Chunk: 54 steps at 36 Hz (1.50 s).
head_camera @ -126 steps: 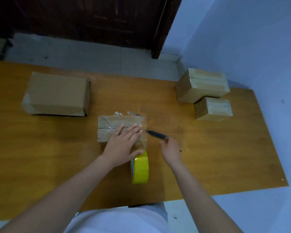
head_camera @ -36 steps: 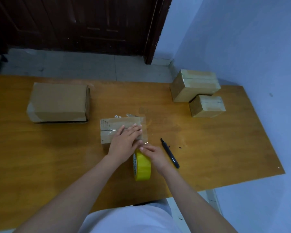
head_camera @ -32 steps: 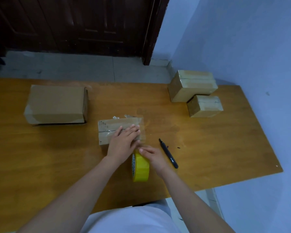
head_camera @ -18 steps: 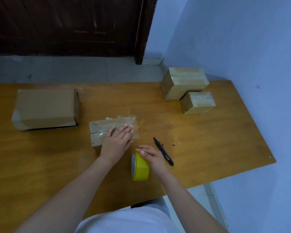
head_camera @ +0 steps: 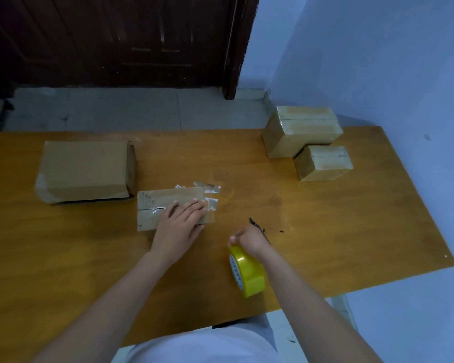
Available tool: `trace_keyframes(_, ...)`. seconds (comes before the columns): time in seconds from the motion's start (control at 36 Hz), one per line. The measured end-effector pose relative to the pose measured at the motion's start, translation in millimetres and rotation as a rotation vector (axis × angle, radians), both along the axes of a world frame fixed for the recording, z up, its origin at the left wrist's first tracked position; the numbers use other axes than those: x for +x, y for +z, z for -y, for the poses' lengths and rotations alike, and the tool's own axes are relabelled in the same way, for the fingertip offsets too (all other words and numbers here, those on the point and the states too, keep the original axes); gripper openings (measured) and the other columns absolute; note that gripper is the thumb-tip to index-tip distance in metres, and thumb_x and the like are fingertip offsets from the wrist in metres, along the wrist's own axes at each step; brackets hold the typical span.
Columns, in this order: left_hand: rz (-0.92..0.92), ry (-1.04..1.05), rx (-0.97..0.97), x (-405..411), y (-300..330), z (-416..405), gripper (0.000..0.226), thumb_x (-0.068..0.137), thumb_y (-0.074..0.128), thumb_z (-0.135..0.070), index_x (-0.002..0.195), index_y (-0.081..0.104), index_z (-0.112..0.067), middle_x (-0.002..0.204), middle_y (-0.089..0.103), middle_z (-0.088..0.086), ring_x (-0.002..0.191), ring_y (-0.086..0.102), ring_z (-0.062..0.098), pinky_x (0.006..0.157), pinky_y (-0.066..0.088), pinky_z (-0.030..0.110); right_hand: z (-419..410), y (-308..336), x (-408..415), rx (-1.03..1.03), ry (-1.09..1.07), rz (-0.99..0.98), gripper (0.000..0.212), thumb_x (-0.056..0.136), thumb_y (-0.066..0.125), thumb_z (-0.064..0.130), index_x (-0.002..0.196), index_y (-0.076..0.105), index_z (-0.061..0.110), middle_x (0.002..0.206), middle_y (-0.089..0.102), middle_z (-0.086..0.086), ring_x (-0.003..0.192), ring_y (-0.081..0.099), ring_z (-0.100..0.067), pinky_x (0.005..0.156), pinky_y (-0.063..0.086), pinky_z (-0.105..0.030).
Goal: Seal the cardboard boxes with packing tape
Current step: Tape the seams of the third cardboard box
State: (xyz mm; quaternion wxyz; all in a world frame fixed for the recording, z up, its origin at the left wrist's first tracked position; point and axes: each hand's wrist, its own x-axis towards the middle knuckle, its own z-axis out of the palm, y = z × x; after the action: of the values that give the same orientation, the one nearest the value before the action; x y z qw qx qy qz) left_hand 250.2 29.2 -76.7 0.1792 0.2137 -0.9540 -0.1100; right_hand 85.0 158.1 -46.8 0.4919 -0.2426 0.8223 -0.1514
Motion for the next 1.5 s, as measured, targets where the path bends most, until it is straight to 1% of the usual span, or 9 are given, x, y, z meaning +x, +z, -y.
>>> trace_keyframes(0.06,-0.009,0.012,-0.010,0,0,-3,0.039,0.089,0.046,-0.034,0.115,0.066,-0.013,0.128,0.062,0.000,0.124,0.049,0.014,0.104,0.032,0.040,12,-5,-2,0.025,0.054,-0.095,0.022,0.094,0.057,0.018,0.091,0.074,0.005,0.090,0.068,-0.013,0.077,0.058,-0.020,0.070,0.041,-0.027)
trace_keyframes(0.53,0.006,0.063,-0.004,-3,-6,-7,0.037,0.088,0.050,-0.034,0.115,0.067,-0.015,0.129,0.061,-0.002,0.126,0.048,0.012,0.104,0.036,0.043,72,-28,-44,-0.096,0.263,-0.516,0.021,0.096,0.047,0.019,0.095,0.064,0.008,0.103,0.063,-0.013,0.095,0.060,-0.032,0.067,0.041,-0.033)
trace_keyframes(0.69,-0.021,0.074,-0.010,-4,-5,-7,0.035,0.088,0.052,-0.032,0.114,0.068,-0.015,0.128,0.062,-0.002,0.126,0.046,0.011,0.104,0.035,0.041,82,-39,-63,-0.123,0.233,-0.360,0.018,0.093,0.057,0.023,0.099,0.072,0.012,0.105,0.061,-0.008,0.100,0.056,-0.024,0.069,0.037,-0.029)
trace_keyframes(0.78,-0.006,0.068,-0.010,-3,-4,-6,0.035,0.089,0.051,-0.033,0.115,0.068,-0.016,0.130,0.061,-0.003,0.127,0.046,0.011,0.104,0.036,0.042,86,-42,-68,-0.144,0.209,-0.169,0.021,0.091,0.061,0.020,0.108,0.071,0.012,0.114,0.066,-0.008,0.107,0.059,-0.023,0.088,0.045,-0.033)
trace_keyframes(0.89,-0.007,0.066,-0.010,-3,-5,-6,0.033,0.089,0.053,-0.032,0.115,0.067,-0.016,0.130,0.061,-0.003,0.127,0.049,0.012,0.103,0.038,0.043,89,-43,-70,-0.129,0.198,-0.017,0.032,0.091,0.060,0.008,0.123,0.062,0.011,0.127,0.061,-0.008,0.119,0.054,-0.023,0.102,0.041,-0.033)
trace_keyframes(1.03,-0.004,0.066,-0.009,-3,-7,-7,0.033,0.089,0.054,-0.032,0.115,0.068,-0.016,0.131,0.060,-0.003,0.127,0.050,0.012,0.100,0.041,0.045,88,-46,-73,-0.114,0.260,-0.062,0.042,0.091,0.057,0.002,0.132,0.056,0.015,0.131,0.050,-0.014,0.124,0.047,-0.028,0.090,0.031,-0.019)
trace_keyframes(1.22,0.004,0.064,-0.006,-3,-6,-7,0.033,0.090,0.053,-0.032,0.114,0.068,-0.016,0.130,0.061,-0.003,0.125,0.053,0.013,0.099,0.042,0.046,98,-48,-84,-0.021,0.442,-0.180,0.059,0.089,0.062,0.008,0.140,0.045,0.030,0.154,0.028,-0.013,0.142,0.024,-0.025,0.107,0.027,-0.028)
trace_keyframes(1.36,0.002,0.062,-0.003,-3,-5,-7,0.032,0.089,0.054,-0.032,0.112,0.069,-0.016,0.130,0.061,-0.004,0.125,0.053,0.013,0.101,0.040,0.044,102,-48,-91,-0.003,0.532,-0.287,0.093,0.079,0.072,0.011,0.144,0.020,0.051,0.146,0.039,-0.007,0.127,0.044,-0.027,0.101,0.041,-0.036)
trace_keyframes(1.5,0.003,0.060,0.000,-3,-5,-6,0.031,0.089,0.055,-0.032,0.112,0.069,-0.018,0.131,0.060,-0.005,0.126,0.051,0.012,0.101,0.040,0.043,107,-46,-100,0.034,0.491,-0.430,0.109,0.069,0.082,0.027,0.150,0.010,0.040,0.143,0.038,-0.006,0.128,0.041,-0.027,0.099,0.040,-0.037)
